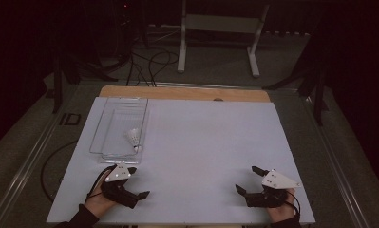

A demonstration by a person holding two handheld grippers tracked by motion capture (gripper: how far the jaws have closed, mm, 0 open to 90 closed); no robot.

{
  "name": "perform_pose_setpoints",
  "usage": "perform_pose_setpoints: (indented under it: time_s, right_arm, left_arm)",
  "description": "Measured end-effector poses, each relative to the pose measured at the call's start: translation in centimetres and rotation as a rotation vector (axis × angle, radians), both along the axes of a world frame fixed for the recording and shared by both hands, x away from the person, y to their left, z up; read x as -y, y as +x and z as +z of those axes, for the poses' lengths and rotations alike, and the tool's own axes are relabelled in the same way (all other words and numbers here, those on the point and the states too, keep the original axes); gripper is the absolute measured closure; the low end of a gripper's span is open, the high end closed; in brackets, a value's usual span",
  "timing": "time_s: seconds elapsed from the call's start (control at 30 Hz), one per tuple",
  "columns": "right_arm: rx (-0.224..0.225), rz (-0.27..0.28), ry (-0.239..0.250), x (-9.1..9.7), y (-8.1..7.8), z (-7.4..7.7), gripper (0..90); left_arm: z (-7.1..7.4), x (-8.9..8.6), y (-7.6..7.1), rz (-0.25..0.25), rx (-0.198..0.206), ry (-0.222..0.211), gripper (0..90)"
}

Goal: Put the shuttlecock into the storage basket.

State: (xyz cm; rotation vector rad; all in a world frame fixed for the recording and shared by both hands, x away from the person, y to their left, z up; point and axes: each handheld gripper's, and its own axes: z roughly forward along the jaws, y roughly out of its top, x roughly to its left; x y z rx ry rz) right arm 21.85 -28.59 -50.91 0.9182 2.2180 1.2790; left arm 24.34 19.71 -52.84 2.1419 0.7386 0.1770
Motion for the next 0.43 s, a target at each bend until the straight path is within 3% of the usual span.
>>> perform_pose_setpoints:
  time_s: [0.43]
  right_arm:
    - [-0.005,0.0,-0.004,-0.02,0.02,-0.08,9.9]
  left_arm:
    - [0.11,0.19,-0.08,0.014,0.016,-0.004,0.2]
